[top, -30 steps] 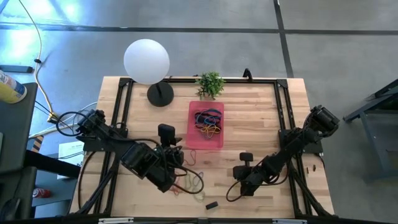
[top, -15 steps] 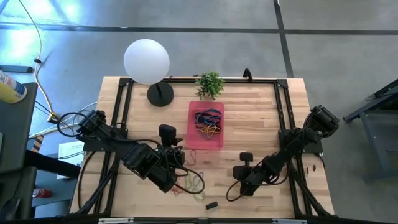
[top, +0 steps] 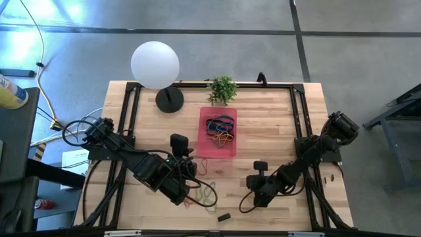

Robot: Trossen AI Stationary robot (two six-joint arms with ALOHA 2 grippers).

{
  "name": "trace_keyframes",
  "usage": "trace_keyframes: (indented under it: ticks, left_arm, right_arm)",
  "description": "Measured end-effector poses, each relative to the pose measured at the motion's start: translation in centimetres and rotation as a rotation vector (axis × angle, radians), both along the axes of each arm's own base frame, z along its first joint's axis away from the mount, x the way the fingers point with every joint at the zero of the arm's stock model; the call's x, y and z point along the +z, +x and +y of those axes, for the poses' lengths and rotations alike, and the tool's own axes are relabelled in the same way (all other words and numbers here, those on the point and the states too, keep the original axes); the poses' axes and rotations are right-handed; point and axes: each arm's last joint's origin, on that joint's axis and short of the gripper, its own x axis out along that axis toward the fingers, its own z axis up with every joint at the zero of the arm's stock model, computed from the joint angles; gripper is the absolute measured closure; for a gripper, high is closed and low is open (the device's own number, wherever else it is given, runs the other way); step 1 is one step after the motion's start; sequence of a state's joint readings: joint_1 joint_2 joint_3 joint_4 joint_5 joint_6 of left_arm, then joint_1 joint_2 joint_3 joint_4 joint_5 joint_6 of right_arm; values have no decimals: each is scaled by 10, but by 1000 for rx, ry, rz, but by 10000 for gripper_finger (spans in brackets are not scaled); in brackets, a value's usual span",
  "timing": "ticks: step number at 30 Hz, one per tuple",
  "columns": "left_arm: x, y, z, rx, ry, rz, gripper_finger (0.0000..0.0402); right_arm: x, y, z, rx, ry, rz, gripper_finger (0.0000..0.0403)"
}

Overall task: Pick and place rubber bands into bin
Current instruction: Put the yellow rubber band into the red bin

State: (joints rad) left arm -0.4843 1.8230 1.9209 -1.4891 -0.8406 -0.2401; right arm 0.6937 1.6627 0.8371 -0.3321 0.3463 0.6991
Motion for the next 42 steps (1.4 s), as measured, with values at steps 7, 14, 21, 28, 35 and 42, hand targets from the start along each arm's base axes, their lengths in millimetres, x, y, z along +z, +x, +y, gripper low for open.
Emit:
trace_keyframes:
  ticks: [7,14,21,28,35,42]
  left_arm:
    - [0,-2,1,-6,10,24,263]
    - [-1,-7,3,-9,-9,97,263]
    - [1,-9,3,-15,-19,96,263]
    - [2,-10,4,-15,-20,94,263]
    - [2,-10,4,-13,-9,88,263]
    - [3,-10,4,1,-4,71,263]
  right_arm:
    - [0,0,0,-6,-10,-10,401]
    - [16,2,-6,-32,-9,-82,402]
    - [49,5,-26,-55,-25,-202,402]
    - [89,10,-65,-99,-118,-361,402]
    - [125,25,-121,-135,-223,-546,402]
    - [135,40,-179,-185,-183,-637,402]
